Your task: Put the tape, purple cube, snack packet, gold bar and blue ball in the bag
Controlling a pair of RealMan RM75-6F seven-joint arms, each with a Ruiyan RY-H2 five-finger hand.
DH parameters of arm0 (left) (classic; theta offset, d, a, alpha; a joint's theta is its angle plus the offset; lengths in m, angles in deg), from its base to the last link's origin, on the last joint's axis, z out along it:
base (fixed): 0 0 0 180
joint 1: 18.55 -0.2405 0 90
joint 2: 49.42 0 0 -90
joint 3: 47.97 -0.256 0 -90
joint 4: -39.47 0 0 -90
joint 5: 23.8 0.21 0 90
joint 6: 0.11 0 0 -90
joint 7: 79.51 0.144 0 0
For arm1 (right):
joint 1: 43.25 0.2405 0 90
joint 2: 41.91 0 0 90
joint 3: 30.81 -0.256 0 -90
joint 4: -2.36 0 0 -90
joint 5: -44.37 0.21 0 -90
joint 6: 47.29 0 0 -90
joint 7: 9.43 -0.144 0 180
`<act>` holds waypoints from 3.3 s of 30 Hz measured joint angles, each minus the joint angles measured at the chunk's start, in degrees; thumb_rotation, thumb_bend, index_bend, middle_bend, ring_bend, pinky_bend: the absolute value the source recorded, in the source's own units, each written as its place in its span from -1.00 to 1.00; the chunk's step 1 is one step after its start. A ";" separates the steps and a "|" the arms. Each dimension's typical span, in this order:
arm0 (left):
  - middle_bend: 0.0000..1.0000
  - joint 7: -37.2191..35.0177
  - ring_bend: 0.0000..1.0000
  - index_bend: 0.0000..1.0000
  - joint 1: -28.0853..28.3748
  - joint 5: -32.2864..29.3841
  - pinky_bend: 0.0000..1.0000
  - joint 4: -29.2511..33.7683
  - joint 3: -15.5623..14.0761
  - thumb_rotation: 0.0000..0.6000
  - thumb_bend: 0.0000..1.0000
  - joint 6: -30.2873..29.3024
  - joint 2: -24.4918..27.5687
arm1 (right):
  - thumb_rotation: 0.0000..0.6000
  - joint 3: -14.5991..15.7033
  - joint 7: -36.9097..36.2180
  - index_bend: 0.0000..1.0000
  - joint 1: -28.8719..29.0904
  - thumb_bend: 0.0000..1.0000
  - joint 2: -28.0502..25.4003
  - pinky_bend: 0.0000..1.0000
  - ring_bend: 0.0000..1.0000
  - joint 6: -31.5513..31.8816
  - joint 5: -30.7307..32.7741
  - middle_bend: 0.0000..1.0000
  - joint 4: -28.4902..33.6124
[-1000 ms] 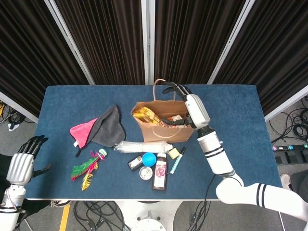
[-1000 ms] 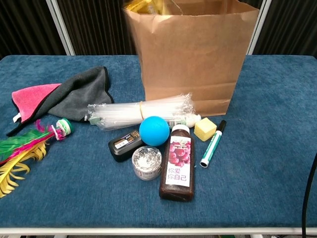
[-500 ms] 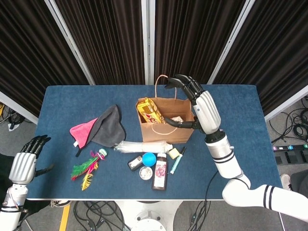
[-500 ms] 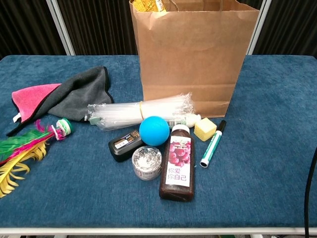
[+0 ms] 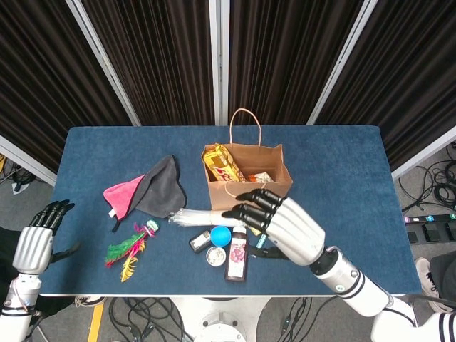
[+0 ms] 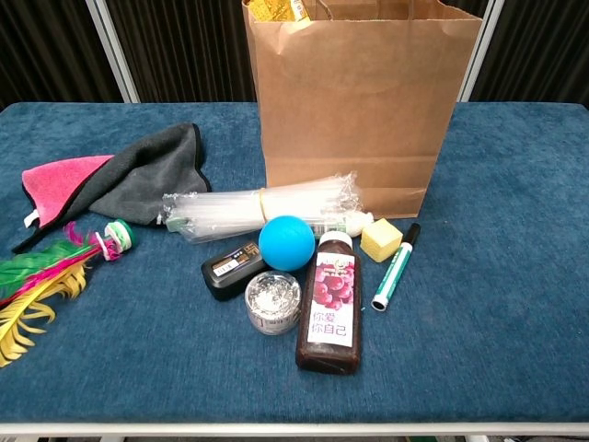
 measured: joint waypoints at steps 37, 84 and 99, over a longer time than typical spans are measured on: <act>-0.49 -5.64 -0.68 -0.55 -1.76 -1.47 -0.50 -7.40 0.62 1.00 -0.56 -1.39 -2.11 | 1.00 7.98 45.63 -0.37 19.29 -1.00 23.61 -0.34 -0.58 -23.51 33.56 -0.39 -17.96; -0.49 -8.94 -0.68 -0.55 -1.49 -2.48 -0.50 -10.90 1.22 1.00 -0.55 -0.29 -3.41 | 1.00 11.13 26.86 -0.30 29.67 -1.00 29.21 -0.33 -0.61 -34.14 6.71 -0.38 -41.07; -0.49 -9.69 -0.68 -0.55 -1.61 -2.69 -0.50 -11.28 1.24 1.00 -0.55 -0.10 -3.50 | 1.00 10.94 27.37 -0.18 29.33 -0.99 30.63 -0.31 -0.53 -34.24 6.76 -0.26 -43.13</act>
